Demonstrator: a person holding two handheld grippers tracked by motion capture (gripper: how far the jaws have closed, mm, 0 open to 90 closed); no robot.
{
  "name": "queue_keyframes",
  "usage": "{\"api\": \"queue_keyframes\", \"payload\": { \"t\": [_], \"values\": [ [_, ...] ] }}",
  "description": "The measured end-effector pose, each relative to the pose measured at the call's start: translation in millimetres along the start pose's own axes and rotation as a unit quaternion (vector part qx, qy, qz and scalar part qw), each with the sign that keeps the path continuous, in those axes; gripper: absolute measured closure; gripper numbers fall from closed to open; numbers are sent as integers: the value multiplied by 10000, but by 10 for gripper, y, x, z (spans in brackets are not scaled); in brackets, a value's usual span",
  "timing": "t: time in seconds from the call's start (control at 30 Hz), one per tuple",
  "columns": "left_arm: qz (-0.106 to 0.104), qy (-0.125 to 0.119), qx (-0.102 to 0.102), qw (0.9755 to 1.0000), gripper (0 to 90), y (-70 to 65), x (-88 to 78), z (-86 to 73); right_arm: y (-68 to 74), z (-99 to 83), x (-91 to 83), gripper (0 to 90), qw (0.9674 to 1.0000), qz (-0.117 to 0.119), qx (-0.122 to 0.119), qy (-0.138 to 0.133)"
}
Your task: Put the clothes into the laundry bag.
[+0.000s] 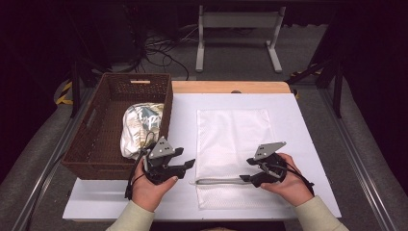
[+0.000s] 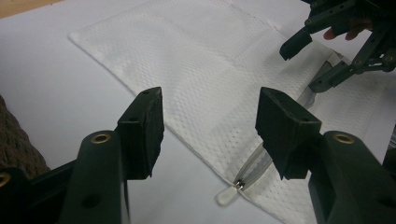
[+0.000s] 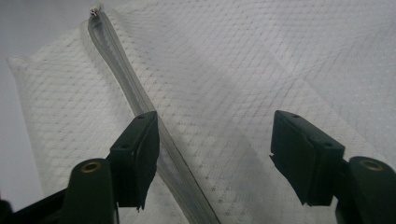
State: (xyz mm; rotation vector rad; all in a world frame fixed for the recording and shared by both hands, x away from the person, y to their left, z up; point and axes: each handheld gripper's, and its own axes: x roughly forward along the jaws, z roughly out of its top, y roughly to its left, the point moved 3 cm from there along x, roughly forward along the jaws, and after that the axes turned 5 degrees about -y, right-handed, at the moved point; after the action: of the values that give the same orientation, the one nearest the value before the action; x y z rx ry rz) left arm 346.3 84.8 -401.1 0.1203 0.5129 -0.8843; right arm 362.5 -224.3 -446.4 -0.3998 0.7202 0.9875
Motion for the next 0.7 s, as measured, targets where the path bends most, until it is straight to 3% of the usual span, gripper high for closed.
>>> {"api": "queue_keyframes", "payload": {
  "t": [0.7],
  "values": [
    [-48,32,13,10000,415,-11,11,2,61,-28,178,252,9982,-83,-476,349]
  ]
}}
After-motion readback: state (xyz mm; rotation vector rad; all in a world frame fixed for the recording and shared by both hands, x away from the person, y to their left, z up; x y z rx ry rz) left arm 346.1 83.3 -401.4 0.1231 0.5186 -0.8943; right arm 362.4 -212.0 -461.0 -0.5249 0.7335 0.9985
